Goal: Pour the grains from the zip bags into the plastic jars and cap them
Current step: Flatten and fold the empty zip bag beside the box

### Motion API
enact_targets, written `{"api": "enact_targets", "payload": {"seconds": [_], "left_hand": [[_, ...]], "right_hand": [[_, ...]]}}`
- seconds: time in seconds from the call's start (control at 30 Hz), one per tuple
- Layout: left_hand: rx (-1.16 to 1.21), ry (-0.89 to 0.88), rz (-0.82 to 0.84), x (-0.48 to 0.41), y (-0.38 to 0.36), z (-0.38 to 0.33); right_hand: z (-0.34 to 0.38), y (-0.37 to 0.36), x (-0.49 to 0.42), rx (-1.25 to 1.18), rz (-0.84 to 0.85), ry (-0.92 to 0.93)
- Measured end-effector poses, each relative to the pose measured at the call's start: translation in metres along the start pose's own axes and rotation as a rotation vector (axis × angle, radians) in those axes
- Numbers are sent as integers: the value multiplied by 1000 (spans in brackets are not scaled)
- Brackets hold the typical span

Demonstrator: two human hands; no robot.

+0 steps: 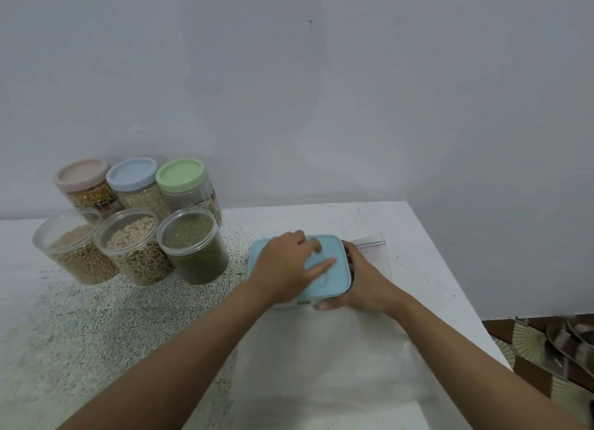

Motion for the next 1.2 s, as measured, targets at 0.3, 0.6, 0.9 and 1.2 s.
{"api": "enact_targets", "payload": {"seconds": [0.3,0.6,0.9,1.2], "left_hand": [[38,209,108,-24,-25,30],[124,114,-11,-22,-28,27],[-10,570,-48,19,27,95],[288,668,-227,32,25,94]], "right_hand": [[-8,-3,-5,7,-21,-6],[-5,-1,-6,101,-71,56],[-3,3,-6,142,-59,79],[16,17,-6,203,209,5]]}}
Point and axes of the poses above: each hand's wrist, its own x-axis away from the middle knuckle, its own y-axis out of the back of the hand, z = x × y, the point moved 6 cm from there along -x, towards the middle knuckle, and after that the axes turned 15 degrees about x, right-handed, at the moved point
